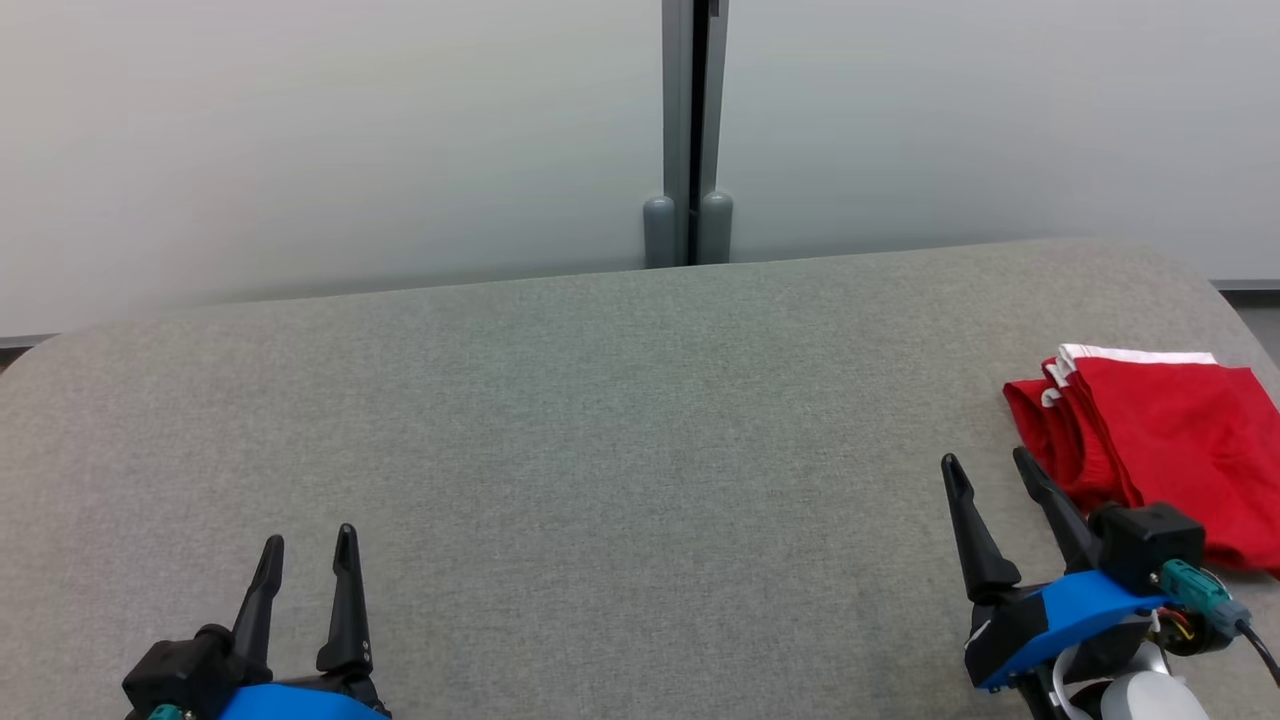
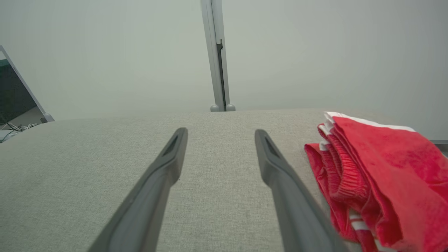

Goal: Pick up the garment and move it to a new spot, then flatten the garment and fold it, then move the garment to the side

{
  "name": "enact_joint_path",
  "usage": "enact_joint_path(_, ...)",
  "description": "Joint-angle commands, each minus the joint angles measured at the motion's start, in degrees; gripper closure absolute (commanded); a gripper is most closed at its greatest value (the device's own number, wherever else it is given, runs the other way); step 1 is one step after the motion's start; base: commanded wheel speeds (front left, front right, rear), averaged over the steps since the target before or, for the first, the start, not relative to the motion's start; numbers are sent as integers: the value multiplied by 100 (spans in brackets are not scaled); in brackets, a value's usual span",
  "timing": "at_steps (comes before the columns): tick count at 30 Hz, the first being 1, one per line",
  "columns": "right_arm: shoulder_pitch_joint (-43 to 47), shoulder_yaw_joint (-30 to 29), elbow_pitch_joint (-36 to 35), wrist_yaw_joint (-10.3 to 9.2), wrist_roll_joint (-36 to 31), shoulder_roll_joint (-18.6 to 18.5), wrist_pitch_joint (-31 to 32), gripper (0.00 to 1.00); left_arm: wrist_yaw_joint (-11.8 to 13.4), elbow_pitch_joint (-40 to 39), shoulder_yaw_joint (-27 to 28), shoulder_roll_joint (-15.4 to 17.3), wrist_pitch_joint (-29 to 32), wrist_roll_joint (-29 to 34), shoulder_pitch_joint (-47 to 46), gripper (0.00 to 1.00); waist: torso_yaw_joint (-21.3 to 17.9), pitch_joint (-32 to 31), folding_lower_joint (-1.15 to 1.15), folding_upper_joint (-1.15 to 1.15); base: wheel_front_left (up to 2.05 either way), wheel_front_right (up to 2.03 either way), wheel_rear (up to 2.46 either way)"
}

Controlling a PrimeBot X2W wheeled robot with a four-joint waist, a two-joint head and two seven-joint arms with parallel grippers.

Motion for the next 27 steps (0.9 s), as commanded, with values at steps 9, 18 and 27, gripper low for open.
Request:
enact_joint_path(9,-84,-102,173,4,-66,67,-26,0,-87,128,56,-31,-25,54,-42,0,148,-35,0,0,0,0,0)
enact_joint_path(18,-31,-70,286,4,-64,94,-43,0,-118,136,75,-56,-25,105,-72,0,145,-20,0,0,0,0,0)
enact_joint_path(27,-47,-69,309,4,-16,113,-80,0,-143,194,45,-34,-26,96,-127,0,160,4,0,0,0,0,0)
